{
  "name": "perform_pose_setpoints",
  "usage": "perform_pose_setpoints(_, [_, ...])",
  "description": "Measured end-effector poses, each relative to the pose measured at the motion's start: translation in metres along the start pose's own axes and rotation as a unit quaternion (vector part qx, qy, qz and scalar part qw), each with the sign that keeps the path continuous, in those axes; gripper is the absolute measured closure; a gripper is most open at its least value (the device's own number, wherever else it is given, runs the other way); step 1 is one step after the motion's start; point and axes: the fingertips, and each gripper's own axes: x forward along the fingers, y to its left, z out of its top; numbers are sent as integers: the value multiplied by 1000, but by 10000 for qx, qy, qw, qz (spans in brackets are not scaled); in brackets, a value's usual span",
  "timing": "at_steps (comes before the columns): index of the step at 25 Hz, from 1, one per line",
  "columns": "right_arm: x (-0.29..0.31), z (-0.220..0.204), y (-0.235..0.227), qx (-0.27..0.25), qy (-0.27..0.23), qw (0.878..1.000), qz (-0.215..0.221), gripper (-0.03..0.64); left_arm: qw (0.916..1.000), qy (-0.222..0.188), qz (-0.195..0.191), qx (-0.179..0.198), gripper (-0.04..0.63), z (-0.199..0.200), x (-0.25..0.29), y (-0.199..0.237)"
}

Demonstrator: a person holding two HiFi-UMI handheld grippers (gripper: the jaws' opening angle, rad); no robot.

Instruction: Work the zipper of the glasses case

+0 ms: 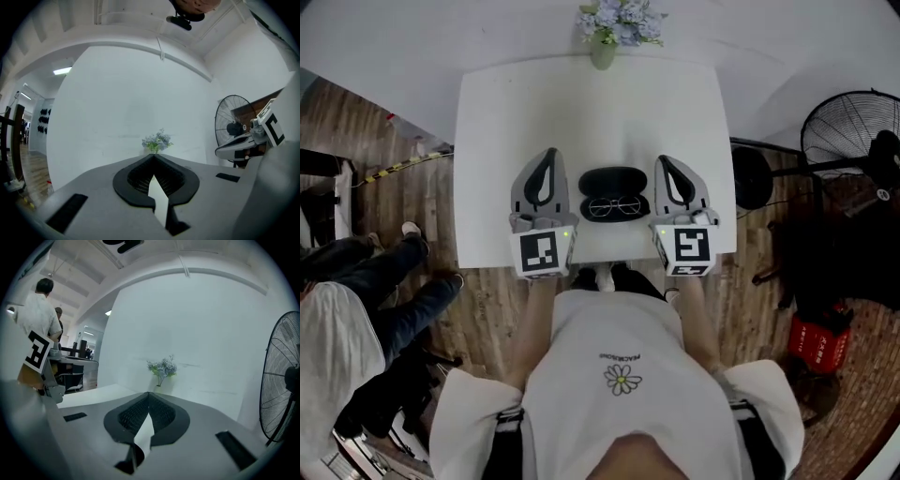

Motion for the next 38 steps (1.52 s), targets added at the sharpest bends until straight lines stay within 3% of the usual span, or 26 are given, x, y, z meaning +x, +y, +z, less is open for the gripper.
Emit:
perform_pose_setpoints(4, [0,-5,-2,-38,6,9997,234,609,9993,302,-163,155,580,-10,2,-14])
perform_pose_setpoints(6, [1,-9,-4,48,64,9996,261,609,9979,585,-255,56,580,-22,8,-21])
perform_pose_setpoints(10, [0,-15,-8,117,85,9994,322,609,9895,1325,-480,-313,580,-60,20,-33])
perform_pose_setpoints(14, [-2,-29,-8,172,232,9987,410,609,9789,1940,-505,-383,580,-97,30,-38])
perform_pose_setpoints(18, [-1,-43,-10,301,384,9979,427,609,9614,2577,-812,-522,580,-132,48,-50])
perform_pose_setpoints(22, [-3,-63,2,351,600,9959,587,609,9373,3218,-1139,-705,580,-163,56,-61])
perform_pose_setpoints(26, [-8,-89,15,494,920,9915,776,609,9077,3819,-1537,-813,580,-187,58,-72])
perform_pose_setpoints(29, [-18,-106,24,578,1150,9877,890,609,8924,4087,-1683,-911,580,-195,55,-77])
perform_pose_setpoints(32, [-25,-118,27,638,1312,9851,913,609,8857,4182,-1727,-1036,580,-200,55,-77])
perform_pose_setpoints(38, [-35,-136,43,591,1567,9790,1159,609,8835,4244,-1717,-992,580,-206,57,-73])
